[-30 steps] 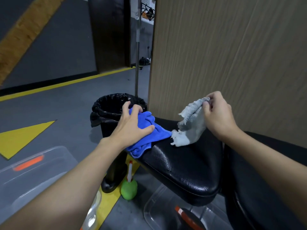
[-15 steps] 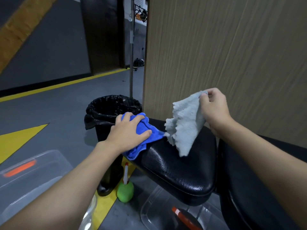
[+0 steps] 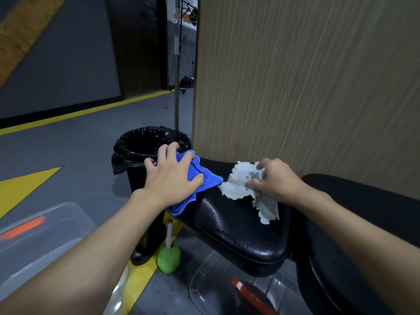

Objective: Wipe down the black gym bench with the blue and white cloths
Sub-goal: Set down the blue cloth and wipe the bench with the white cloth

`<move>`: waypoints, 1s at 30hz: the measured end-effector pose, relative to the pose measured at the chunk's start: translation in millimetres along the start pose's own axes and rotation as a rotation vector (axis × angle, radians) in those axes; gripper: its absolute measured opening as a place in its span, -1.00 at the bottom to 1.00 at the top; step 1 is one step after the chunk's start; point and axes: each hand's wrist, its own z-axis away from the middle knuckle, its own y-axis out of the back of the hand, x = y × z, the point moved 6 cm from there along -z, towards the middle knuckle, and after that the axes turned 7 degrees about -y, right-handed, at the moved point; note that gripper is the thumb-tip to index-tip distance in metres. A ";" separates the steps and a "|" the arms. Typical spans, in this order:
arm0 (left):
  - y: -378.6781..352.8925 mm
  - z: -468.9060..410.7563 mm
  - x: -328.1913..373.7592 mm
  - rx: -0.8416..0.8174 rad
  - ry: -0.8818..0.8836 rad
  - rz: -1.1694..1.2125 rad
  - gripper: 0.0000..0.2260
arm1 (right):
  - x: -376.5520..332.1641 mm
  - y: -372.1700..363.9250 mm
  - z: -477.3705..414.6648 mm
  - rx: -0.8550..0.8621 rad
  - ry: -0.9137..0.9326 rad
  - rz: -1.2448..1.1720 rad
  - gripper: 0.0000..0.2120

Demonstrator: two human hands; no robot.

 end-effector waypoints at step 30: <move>-8.0 0.0 7.2 0.025 0.005 0.023 -0.63 | -6.7 -17.6 26.9 0.007 0.140 0.542 -0.44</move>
